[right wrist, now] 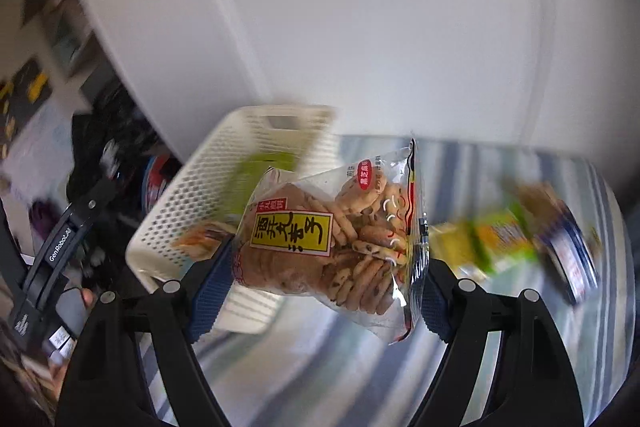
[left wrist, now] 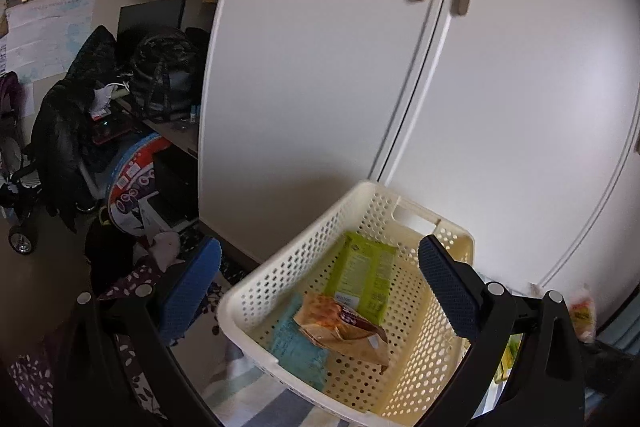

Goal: Organize snacks
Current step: 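Lift the cookie bag with the right tool and drop it into the basket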

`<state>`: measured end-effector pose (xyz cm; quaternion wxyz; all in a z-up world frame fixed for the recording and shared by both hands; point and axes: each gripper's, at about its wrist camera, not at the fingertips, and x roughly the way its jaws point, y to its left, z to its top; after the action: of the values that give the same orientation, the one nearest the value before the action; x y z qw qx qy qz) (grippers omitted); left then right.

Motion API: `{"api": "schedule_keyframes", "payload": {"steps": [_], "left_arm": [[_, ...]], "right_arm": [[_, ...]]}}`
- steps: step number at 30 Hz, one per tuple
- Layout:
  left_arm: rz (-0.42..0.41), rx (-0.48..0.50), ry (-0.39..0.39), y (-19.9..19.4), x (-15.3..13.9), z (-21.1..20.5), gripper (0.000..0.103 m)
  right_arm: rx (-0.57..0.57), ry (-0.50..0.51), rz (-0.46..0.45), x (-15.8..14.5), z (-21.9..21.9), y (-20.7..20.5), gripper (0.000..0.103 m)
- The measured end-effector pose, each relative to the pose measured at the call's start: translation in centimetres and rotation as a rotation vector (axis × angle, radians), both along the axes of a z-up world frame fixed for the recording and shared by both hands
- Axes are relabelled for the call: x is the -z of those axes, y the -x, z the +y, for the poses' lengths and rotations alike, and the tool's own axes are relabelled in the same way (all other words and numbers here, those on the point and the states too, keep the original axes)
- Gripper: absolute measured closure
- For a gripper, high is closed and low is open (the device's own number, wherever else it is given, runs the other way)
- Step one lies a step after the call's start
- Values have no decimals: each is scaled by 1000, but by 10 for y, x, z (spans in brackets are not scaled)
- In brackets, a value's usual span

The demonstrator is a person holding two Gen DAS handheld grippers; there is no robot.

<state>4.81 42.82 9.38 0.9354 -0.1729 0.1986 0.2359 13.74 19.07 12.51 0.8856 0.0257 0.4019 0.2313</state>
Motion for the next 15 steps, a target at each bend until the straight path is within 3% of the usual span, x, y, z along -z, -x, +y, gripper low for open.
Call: {"api": "schedule_keyframes", "payload": {"steps": [9, 15], "left_arm": [[-39, -44, 52, 12, -4, 23, 3], [-41, -58, 74, 13, -2, 30, 3]], "right_arm": [[-190, 125, -7, 14, 101, 9, 21], [-193, 110, -7, 19, 109, 11, 17]]}}
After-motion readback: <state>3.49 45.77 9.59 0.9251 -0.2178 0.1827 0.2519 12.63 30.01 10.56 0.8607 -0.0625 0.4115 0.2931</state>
